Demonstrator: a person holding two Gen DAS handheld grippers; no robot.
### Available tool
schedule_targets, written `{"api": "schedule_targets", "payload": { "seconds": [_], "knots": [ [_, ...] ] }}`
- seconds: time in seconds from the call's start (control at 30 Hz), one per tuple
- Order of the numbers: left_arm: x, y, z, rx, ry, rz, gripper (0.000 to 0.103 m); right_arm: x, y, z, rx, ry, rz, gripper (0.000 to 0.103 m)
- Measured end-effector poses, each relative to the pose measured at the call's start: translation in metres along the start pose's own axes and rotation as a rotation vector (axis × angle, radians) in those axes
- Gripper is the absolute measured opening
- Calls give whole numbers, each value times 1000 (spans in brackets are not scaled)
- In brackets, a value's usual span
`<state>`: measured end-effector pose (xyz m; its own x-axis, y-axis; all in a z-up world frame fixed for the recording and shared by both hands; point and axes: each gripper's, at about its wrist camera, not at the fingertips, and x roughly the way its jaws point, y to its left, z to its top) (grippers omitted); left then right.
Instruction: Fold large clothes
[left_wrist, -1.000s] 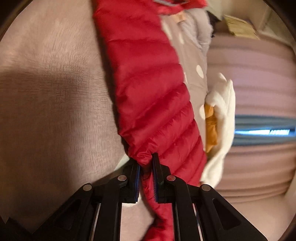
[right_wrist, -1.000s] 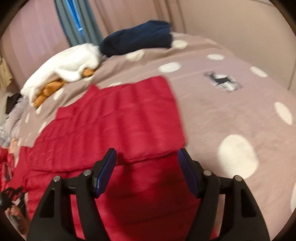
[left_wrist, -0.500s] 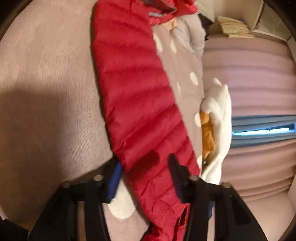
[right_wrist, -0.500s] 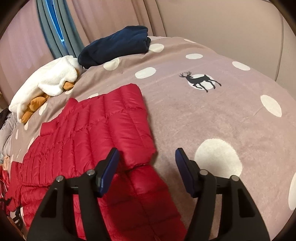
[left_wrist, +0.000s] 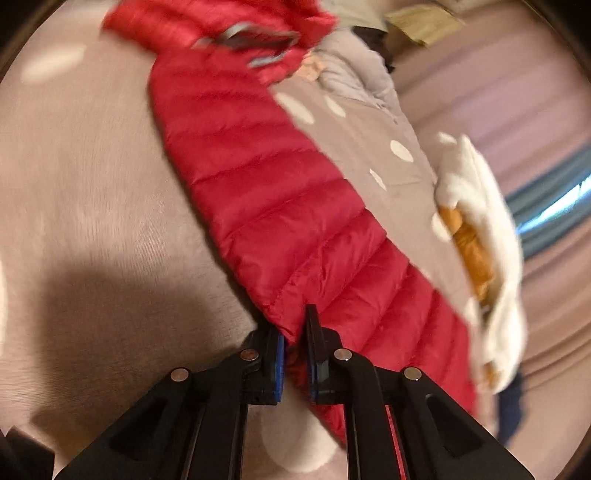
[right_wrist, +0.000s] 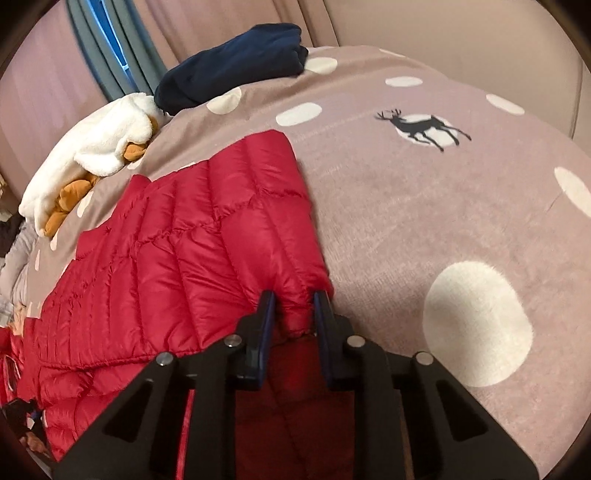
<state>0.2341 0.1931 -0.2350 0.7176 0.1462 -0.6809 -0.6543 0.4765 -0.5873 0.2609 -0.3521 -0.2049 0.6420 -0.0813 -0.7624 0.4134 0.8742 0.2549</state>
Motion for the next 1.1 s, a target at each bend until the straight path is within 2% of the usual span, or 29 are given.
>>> {"api": "schedule_targets", "payload": {
  "seconds": [0.07,0.13,0.27,0.33,0.43,0.53,0.67,0.8,0.93,1.03,1.1],
  "knots": [
    [-5,-17,-2,98,-49,74,9,-1,2,-2,-9,-5,-14,20],
    [-15,-33,-5,170,-102,107,9,-4,5,-3,-22,-19,-40,20],
    [-49,-64,-11,286,-214,81,9,-24,3,-6,-6,-90,-110,14],
    [-58,-81,-18,334,-233,67,9,-30,-1,-8,4,-93,-144,12],
    [-73,-102,-39,408,-260,89,9,-31,-10,-11,41,-69,-165,10],
    [-79,-122,-56,480,-261,50,9,-34,-11,-10,44,-68,-147,10],
    [-89,-159,-82,588,-284,35,9,-53,-11,-9,55,-128,-163,10],
    [-105,-189,-104,625,-276,-55,9,-75,-16,-5,77,-187,-168,11],
    [-113,-230,-142,749,-264,-94,9,-85,-24,-4,85,-211,-166,11],
    [-113,-250,-186,832,-179,-159,9,-85,-36,0,134,-190,-158,11],
    [-111,-260,-216,889,-142,-160,9,-92,-50,4,186,-187,-171,11]
  ]
}}
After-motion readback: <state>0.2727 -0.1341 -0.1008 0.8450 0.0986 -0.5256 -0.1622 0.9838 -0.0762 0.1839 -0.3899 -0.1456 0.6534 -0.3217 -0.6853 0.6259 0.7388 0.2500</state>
